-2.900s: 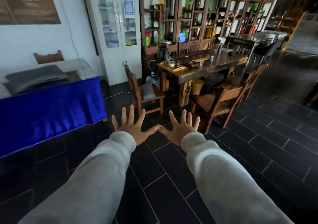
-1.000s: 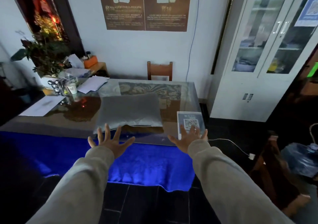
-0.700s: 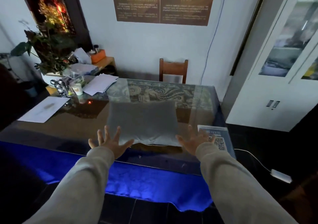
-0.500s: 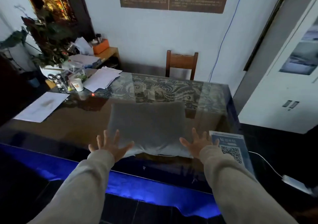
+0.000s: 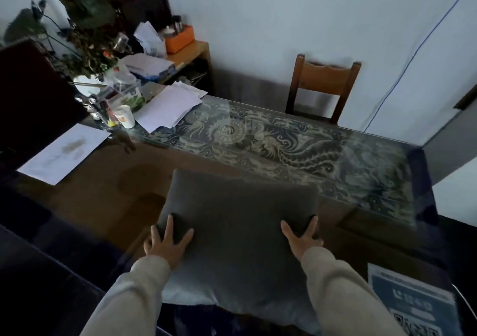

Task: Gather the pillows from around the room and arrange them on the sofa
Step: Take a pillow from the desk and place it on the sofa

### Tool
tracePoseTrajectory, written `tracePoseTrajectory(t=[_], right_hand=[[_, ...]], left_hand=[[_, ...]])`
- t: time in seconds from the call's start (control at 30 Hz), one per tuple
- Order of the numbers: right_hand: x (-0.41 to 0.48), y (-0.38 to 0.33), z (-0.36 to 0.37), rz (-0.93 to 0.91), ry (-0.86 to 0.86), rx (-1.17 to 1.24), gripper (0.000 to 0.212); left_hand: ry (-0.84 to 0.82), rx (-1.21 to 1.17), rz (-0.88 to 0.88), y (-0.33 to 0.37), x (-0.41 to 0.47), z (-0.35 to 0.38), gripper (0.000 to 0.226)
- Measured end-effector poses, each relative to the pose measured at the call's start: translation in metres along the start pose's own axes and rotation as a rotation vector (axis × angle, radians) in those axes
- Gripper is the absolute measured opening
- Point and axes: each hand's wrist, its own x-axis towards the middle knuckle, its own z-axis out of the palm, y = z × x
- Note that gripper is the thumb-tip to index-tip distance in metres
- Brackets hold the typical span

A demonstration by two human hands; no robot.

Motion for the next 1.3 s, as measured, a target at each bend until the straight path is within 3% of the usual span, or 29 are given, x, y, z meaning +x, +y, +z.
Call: tracePoseTrajectory(t=[0.17, 0.33, 0.53, 0.73, 0.9, 0.93, 1.0, 1.1, 1.3], right_hand=[[0.011, 0.002, 0.001, -0.011, 0.092, -0.035, 0.125], [0.013, -0.005, -0.004, -0.054, 0.142, 0.178, 0.13], [-0.022, -0.044, 0.003, -0.251, 0.245, 0.223, 0.124], [-0.1, -0.137, 0.045, -0.539, 0.144, 0.204, 0.121], [-0.228, -0.212, 0.16, -0.759, -0.053, 0.118, 0.124], [-0.23, -0.215, 0.158, -0.734, -0.049, 0.123, 0.124], [-0.312, -0.229, 0.227, -0.83, -0.152, 0.051, 0.124], [-0.386, -0.235, 0.284, -0.922, -0.236, 0.018, 0.119], [-0.568, -0.204, 0.43, -1.11, -0.489, -0.097, 0.113]], left_hand=[[-0.008, -0.286, -0.123, 0.003, 0.02, -0.023, 0.102], [0.049, -0.536, -0.17, -0.008, 0.024, -0.041, 0.115], [0.192, -0.6, -0.159, -0.048, -0.002, -0.072, 0.09], [0.392, -0.862, -0.242, -0.165, -0.069, -0.103, 0.053], [0.649, -1.07, -0.419, -0.334, -0.184, -0.106, 0.066], [0.667, -1.079, -0.411, -0.334, -0.179, -0.107, 0.065], [0.814, -1.135, -0.513, -0.419, -0.25, -0.091, 0.057], [0.91, -1.14, -0.615, -0.49, -0.312, -0.073, 0.049], [1.136, -1.277, -0.832, -0.64, -0.479, 0.004, 0.046]])
